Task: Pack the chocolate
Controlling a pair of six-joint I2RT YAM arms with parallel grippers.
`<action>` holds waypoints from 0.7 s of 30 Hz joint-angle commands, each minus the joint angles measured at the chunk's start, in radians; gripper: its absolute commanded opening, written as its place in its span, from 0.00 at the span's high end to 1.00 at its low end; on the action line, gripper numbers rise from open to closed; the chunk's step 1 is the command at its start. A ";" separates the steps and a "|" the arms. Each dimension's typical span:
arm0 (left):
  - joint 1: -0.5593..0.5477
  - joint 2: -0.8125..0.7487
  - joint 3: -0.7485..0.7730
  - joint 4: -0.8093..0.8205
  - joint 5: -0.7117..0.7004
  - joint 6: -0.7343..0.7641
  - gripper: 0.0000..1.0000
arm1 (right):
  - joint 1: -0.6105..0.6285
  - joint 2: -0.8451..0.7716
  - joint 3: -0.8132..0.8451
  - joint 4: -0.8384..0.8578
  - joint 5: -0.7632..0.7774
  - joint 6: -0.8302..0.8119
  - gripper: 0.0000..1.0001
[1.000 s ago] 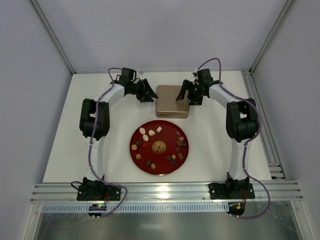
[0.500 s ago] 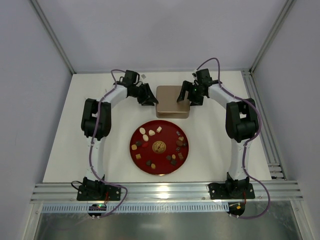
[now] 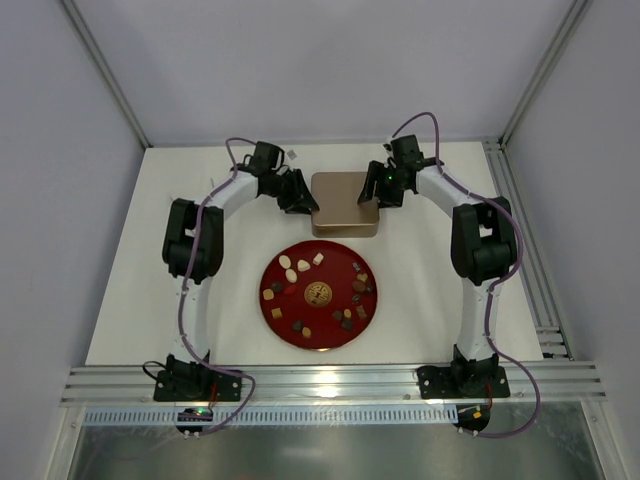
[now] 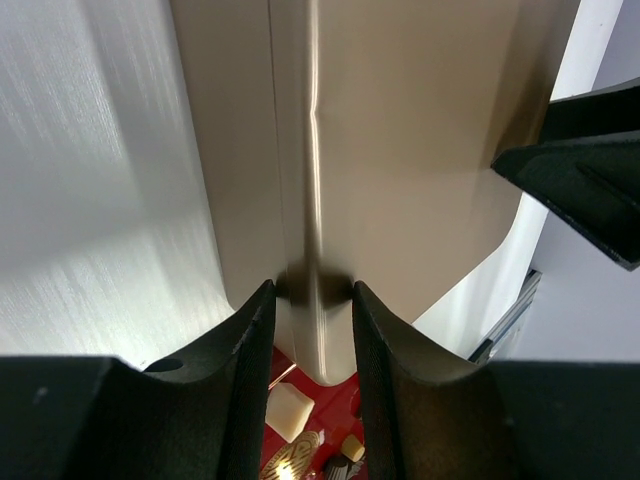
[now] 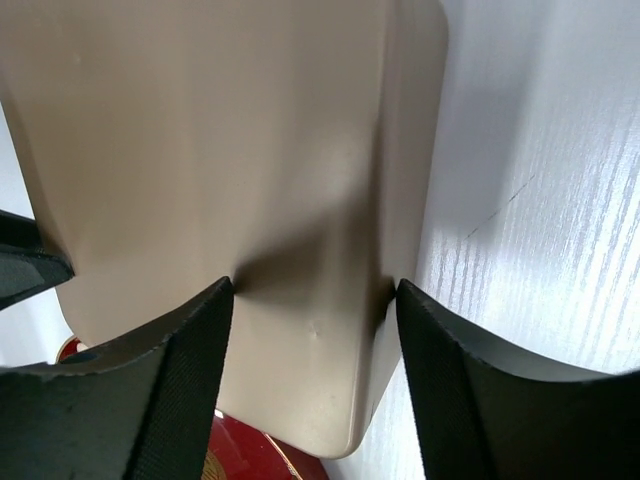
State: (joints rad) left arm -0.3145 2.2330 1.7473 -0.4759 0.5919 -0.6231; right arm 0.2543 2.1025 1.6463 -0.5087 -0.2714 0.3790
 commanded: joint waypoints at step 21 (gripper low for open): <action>-0.006 0.014 -0.065 -0.170 -0.159 0.097 0.61 | -0.012 -0.059 -0.140 0.052 0.006 0.018 0.56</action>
State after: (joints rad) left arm -0.3168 2.1780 1.6791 -0.5022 0.5789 -0.5972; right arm 0.2256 2.0457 1.5303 -0.3519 -0.3004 0.4225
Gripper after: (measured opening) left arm 0.386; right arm 0.406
